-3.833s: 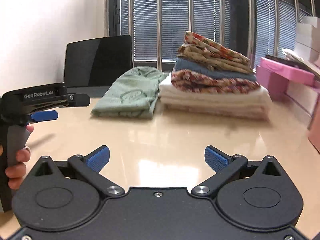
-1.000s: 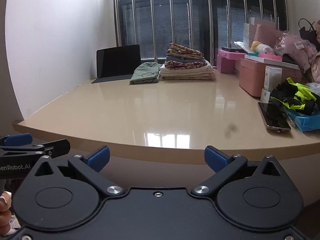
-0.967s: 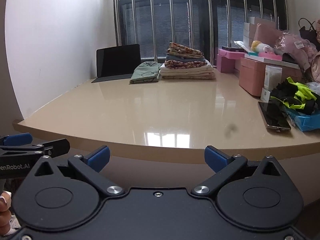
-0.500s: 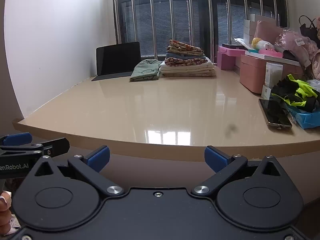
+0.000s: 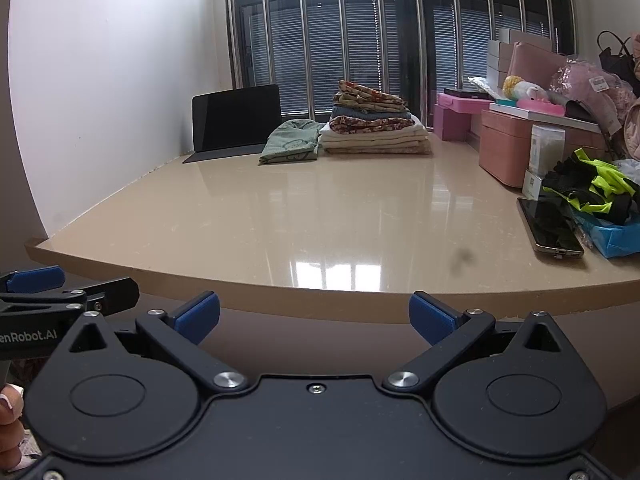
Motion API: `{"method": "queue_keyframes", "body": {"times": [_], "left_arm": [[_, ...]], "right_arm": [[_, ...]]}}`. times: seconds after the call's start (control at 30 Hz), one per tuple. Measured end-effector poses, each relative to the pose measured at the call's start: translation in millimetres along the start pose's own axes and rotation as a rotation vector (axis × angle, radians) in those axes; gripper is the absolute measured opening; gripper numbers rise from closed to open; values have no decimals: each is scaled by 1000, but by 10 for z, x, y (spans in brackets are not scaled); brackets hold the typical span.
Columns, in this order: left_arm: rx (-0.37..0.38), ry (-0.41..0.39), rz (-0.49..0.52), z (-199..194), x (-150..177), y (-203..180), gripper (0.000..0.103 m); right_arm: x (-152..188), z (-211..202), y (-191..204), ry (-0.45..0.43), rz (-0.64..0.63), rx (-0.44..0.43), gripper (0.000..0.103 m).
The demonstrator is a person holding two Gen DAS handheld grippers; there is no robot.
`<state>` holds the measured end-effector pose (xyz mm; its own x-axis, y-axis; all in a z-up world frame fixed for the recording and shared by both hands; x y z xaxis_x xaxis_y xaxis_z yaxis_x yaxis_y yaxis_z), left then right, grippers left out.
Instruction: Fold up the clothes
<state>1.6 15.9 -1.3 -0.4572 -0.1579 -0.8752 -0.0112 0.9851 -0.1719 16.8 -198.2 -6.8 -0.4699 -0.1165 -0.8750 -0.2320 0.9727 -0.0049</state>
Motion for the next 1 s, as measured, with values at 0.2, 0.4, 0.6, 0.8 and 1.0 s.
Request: {"method": "queue_keyframes", "body": {"times": [0.2,0.4,0.6,0.8,1.0], "left_arm": [[1,3,-1,-2,-3,5,103],[0,1,3,-10,-7,5,103],[-1,2,15,-6,-1,-14,103],[31,-5,24,-17,-1,-16,103],[39,-1,23,-5,4,-20,103]], "right_arm": [[-5,1,-1,3,1,0,102],[-14,-4,10,4,2,1,102],[-11,2,31,7,3,7,102],[-9,7,34,9,6,11,102],[-12,8,37,11,6,13,102]]}}
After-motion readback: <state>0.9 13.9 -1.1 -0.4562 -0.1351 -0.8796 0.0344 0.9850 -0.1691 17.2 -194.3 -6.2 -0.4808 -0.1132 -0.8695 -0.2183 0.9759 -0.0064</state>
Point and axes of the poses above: each gripper's, at about its wrist camera, not at the fingertips, and z roughly the way its jaws point, y to its left, x to its underside, the point moved 2 cm from there along z, roughly the way its jaws point, and after that the axes turned 6 degrees about -z, right-handed, at the moved point
